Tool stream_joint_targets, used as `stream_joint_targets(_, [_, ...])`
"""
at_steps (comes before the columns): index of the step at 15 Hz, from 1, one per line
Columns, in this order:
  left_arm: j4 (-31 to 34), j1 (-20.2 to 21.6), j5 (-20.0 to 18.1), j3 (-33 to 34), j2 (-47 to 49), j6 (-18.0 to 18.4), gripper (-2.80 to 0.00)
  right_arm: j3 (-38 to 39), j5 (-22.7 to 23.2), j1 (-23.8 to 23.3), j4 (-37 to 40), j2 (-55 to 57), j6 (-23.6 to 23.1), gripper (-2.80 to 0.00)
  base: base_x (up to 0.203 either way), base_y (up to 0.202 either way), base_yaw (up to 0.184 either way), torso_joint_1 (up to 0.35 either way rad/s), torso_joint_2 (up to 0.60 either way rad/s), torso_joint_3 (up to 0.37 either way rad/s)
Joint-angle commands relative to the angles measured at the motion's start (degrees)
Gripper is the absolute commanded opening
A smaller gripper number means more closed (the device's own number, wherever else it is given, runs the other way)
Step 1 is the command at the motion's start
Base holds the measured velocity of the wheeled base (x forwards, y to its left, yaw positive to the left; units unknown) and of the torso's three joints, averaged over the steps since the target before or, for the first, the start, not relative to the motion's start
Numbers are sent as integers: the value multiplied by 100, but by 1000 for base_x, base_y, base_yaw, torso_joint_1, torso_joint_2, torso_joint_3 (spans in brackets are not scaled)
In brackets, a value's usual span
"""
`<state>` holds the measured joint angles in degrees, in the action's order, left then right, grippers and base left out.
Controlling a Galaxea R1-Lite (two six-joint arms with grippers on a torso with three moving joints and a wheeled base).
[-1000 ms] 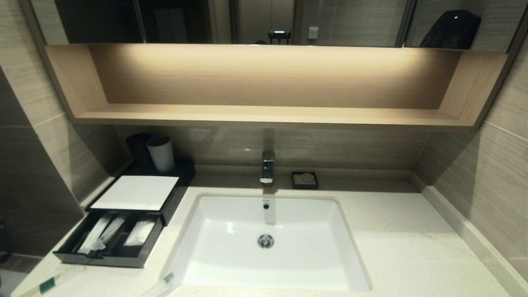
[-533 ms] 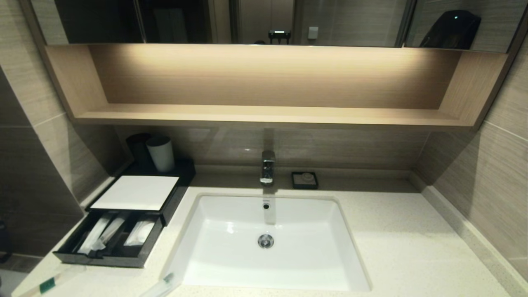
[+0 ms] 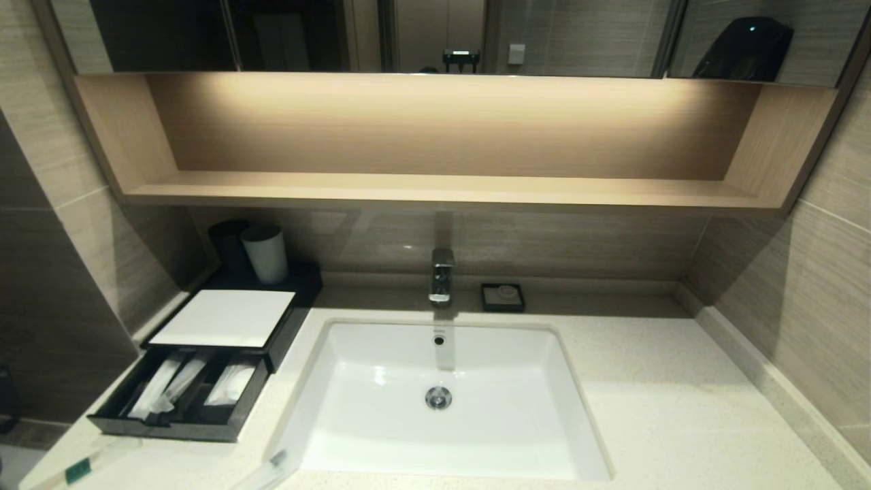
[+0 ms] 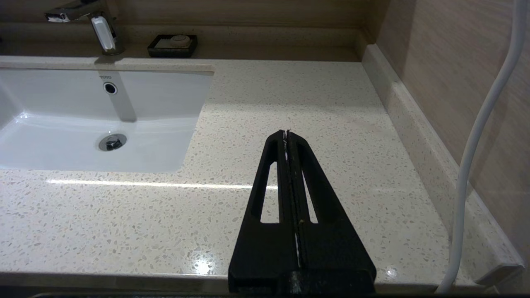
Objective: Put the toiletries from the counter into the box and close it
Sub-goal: Pick up the bathroom toiletry
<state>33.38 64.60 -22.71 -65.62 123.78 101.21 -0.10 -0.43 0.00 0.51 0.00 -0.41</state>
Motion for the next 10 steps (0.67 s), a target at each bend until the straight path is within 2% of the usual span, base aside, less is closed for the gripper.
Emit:
stream_joint_targets(1, [20, 0, -14, 6, 18, 54, 0, 1, -1, 0, 1, 0, -2, -280, 0, 0, 0, 0, 0, 0])
stream_joint_targets(10, [2, -7, -14, -12, 66, 40, 0, 1, -1, 0, 1, 0, -2, -280, 0, 0, 0, 0, 0, 0])
